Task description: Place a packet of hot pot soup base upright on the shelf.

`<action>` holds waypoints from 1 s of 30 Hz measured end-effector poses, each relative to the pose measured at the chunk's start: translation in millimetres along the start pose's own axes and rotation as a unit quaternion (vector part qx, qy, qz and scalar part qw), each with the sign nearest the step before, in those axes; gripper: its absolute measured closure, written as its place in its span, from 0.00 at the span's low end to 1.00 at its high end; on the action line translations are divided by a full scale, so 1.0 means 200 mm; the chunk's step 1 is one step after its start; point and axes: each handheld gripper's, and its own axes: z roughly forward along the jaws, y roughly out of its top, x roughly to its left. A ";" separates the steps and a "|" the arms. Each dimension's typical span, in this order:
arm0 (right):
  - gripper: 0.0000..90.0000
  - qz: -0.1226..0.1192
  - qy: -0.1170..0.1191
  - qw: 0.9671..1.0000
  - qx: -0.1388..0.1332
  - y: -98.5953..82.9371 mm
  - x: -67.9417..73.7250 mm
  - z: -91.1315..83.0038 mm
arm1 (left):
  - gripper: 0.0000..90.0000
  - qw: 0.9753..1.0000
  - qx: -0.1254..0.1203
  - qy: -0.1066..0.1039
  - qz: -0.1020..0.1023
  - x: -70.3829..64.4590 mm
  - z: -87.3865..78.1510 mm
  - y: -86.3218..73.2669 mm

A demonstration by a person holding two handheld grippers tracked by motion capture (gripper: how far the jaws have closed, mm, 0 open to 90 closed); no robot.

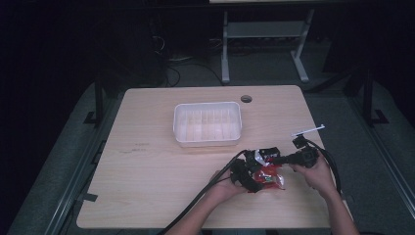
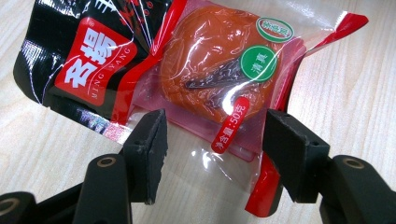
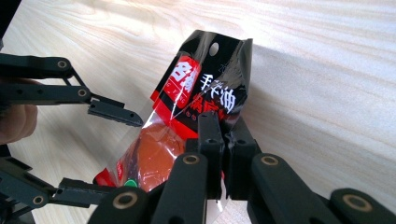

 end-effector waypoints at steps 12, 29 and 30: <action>0.98 -0.008 0.000 1.000 -0.020 0.00 0.03 -0.03 | 0.40 1.000 -0.017 -0.002 -0.004 0.00 -0.03 -0.01; 1.00 -0.017 0.001 0.999 -0.038 -0.02 0.08 -0.08 | 0.38 0.999 -0.032 0.007 0.009 -0.04 -0.17 -0.07; 1.00 -0.020 -0.001 0.999 -0.041 -0.02 0.09 -0.08 | 0.38 0.999 -0.033 0.009 0.009 -0.04 -0.19 -0.08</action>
